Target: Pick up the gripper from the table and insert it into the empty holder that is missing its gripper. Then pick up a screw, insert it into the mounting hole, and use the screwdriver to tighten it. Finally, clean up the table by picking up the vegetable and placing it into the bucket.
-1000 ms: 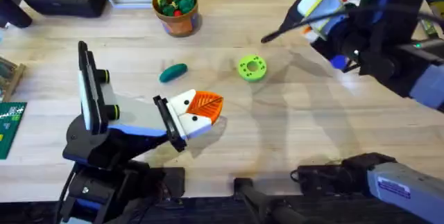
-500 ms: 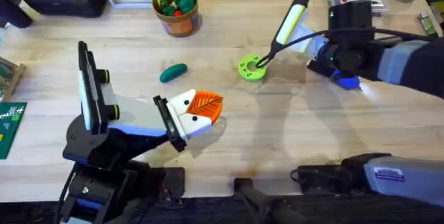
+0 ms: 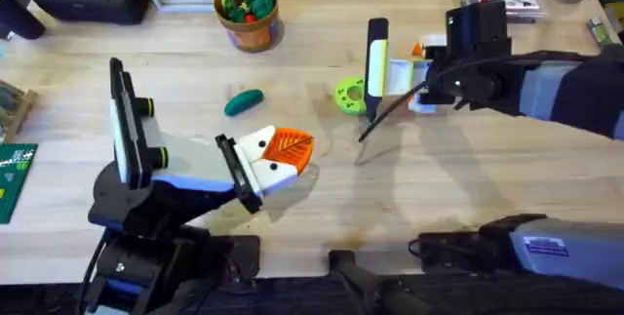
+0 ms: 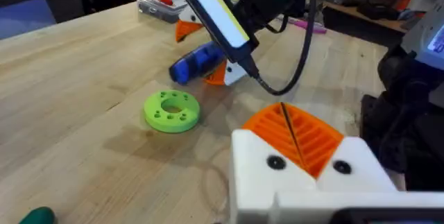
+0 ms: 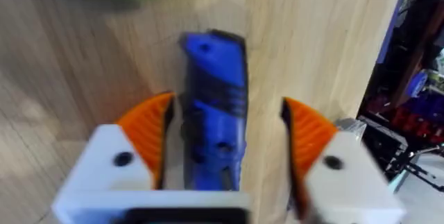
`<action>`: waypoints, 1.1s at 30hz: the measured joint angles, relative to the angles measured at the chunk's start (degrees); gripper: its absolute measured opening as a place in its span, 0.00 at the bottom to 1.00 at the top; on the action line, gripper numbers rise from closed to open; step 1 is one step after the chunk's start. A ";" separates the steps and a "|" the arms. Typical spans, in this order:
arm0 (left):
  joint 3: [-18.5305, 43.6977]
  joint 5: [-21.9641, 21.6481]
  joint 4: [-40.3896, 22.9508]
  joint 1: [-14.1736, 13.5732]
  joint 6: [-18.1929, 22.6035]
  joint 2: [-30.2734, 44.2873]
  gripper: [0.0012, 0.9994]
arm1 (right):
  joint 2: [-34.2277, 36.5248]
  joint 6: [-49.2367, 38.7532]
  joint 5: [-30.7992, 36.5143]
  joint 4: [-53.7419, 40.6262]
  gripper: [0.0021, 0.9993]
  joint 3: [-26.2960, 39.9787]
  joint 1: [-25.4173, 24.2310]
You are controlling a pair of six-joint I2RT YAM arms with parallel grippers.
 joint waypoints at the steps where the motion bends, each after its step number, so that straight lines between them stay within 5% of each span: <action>1: 0.00 -0.02 0.00 0.00 -0.01 0.00 0.00 | 0.00 -0.15 -0.10 -0.28 0.83 0.16 0.00; 3: 0.00 -0.02 0.00 0.00 -0.02 0.00 0.00 | -0.02 -0.13 -0.13 -0.64 0.98 0.72 0.00; 11: 0.00 -0.02 0.00 0.00 -0.02 0.00 0.00 | -0.92 12.31 0.54 -2.41 0.99 0.97 0.00; 17: 0.00 -0.02 0.00 0.00 0.00 0.00 0.00 | -8.79 26.47 0.80 -12.37 0.99 2.57 0.00; 24: 0.00 0.00 0.00 0.00 0.00 0.00 0.95 | -18.99 41.68 0.78 -28.33 0.99 6.15 0.00; 30: -0.02 -0.62 0.36 0.00 0.62 0.00 0.99 | -26.46 58.22 -0.19 -35.61 0.99 6.96 0.00; 33: -0.48 -1.75 5.34 0.00 1.07 0.00 0.99 | -29.29 63.09 -3.41 -36.35 0.99 6.96 0.00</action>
